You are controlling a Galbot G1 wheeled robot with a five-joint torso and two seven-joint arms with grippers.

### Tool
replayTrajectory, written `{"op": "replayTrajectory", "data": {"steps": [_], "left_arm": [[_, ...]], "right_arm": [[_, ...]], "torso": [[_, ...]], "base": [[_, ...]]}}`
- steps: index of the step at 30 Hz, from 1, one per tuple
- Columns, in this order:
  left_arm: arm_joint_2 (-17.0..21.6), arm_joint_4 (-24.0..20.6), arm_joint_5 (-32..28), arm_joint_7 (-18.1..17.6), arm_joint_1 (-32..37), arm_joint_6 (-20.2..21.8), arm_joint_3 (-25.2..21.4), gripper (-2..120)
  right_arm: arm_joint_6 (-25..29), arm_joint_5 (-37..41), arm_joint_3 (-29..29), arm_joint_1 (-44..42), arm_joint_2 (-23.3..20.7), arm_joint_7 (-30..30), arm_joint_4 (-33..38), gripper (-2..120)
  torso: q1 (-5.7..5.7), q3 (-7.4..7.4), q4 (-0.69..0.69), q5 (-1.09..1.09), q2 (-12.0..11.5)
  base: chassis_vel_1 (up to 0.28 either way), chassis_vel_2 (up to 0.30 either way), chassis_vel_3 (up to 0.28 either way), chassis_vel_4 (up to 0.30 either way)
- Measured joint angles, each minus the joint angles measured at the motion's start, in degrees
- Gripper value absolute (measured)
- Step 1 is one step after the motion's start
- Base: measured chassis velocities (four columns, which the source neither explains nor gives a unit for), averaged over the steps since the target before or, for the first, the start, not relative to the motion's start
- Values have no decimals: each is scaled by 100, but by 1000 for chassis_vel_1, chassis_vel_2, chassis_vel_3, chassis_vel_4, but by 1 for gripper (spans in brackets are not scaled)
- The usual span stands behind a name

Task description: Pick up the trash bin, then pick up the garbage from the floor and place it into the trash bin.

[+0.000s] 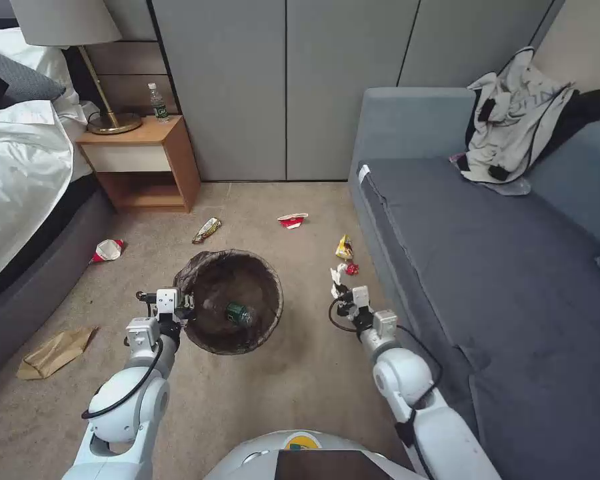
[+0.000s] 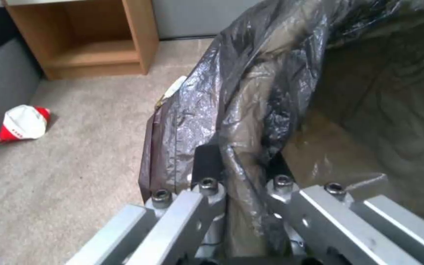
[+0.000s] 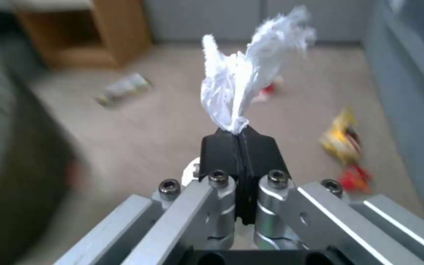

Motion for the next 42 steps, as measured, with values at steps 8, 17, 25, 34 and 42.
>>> {"op": "replayTrajectory", "data": {"steps": [8,17,25,34,42], "left_arm": [[13,29,1,-8,-35,50,70,3],[14,39,26,-14,-51,157,189,3],[14,-2,19,-25,-46,203,207,3],[-22,-60,18,-39,-40,212,210,3],[-33,-77,15,-50,-45,211,207,3]], "right_arm": [[-611,966,-136,-119,-276,-225,1417,0],[-975,1107,-1100,321,-375,-366,1617,0],[-1072,1099,-2019,880,-391,-164,1157,0],[-1088,979,-2507,1207,-184,119,596,3],[-1124,938,-2644,1303,-41,310,410,33]], "torso": [[0,0,0,0,0],[0,0,0,0,0],[0,0,1,0,0],[0,0,0,-1,0],[0,0,0,0,0]], "base": [[0,0,0,0],[0,0,0,0],[0,0,0,0],[0,0,0,0],[0,0,0,0]]}}
